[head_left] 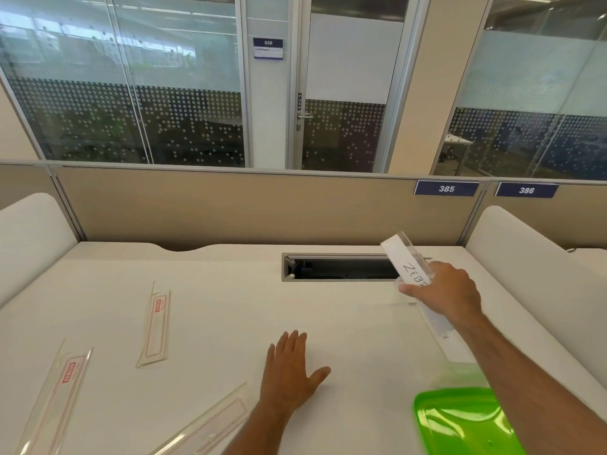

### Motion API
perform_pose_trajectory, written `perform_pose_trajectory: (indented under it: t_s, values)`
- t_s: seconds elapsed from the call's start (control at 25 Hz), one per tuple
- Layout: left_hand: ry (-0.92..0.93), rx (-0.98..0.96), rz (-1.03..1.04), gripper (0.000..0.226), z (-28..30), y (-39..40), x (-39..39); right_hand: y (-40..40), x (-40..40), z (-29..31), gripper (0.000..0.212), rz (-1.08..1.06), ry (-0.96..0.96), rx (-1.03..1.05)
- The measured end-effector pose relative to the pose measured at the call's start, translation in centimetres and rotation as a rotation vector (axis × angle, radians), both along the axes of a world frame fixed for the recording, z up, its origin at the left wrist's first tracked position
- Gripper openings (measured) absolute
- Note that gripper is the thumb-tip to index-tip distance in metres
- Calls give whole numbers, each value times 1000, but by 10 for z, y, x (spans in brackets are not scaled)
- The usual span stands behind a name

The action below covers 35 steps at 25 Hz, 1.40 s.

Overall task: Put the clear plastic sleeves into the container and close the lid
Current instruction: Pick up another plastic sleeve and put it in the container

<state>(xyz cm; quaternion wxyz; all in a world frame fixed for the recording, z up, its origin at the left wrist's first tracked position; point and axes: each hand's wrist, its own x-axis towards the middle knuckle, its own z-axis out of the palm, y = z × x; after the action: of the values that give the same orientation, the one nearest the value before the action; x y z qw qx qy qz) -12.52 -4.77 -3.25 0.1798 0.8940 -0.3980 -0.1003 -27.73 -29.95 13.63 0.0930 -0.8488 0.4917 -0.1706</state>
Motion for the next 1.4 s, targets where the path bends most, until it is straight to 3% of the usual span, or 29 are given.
perform_pose_trajectory:
  t_s: [0.28,0.6,1.0,1.2,1.4]
  values:
    - [-150,116,-24,102,-36,-1,-7,-35,-36,-35,68,-246,127,121]
    - [-186,49,-27,94,-30,-1,-11,-41,-30,-71,73,-213,176,232]
    - [-213,96,-30,91,-26,-3,-13,-45,-11,-107,43,-197,212,384]
    - [-233,59,-31,98,-37,-3,-8,-44,-9,-113,37,-207,193,406]
    - [-184,103,-28,88,-30,-3,-12,-46,-9,-116,37,-184,206,397]
